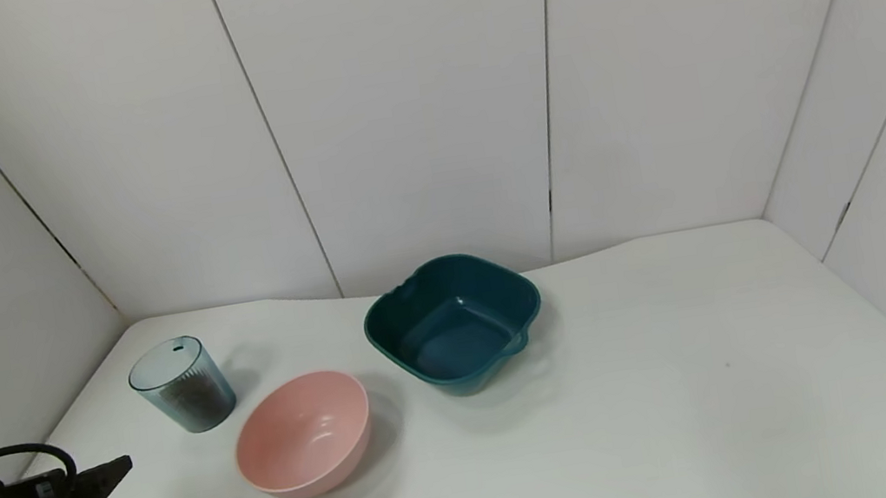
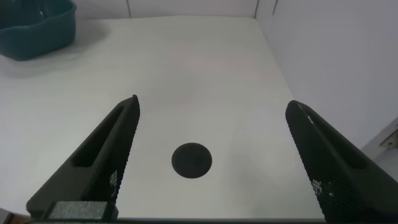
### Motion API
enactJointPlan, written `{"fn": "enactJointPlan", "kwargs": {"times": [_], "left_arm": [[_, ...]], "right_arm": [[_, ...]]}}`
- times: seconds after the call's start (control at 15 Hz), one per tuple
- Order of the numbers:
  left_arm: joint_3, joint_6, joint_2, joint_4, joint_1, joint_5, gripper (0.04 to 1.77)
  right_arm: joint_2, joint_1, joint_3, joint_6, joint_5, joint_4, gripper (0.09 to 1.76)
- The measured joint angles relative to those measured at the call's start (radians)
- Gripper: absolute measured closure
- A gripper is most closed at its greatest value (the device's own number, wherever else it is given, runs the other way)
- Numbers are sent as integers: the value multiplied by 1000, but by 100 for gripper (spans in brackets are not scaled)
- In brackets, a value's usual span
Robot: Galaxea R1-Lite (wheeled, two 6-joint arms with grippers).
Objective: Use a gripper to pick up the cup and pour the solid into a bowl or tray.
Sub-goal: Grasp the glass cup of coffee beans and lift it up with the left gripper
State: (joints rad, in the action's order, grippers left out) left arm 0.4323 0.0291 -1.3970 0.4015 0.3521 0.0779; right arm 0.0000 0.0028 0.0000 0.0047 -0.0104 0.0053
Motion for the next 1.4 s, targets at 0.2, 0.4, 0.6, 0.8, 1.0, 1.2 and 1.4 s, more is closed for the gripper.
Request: {"fn": "enactJointPlan", "kwargs": {"times": [0.2,0.4,0.6,0.8,1.0,1.2,1.4], "left_arm": [[-22,39,-116,159,0,1,9],[-44,94,-255,388,2,35,9],[-64,143,-371,538,2,110,9],[-61,155,-443,555,3,147,9],[-33,172,-508,586,6,149,9],[-11,201,-606,742,8,147,9],[17,206,-698,818,9,170,9]], "right_arm": [[0,0,0,0,0,0,14],[0,0,0,0,0,0,14],[0,0,0,0,0,0,14],[0,0,0,0,0,0,14],[0,0,0,0,0,0,14],[0,0,0,0,0,0,14],[0,0,0,0,0,0,14]]}}
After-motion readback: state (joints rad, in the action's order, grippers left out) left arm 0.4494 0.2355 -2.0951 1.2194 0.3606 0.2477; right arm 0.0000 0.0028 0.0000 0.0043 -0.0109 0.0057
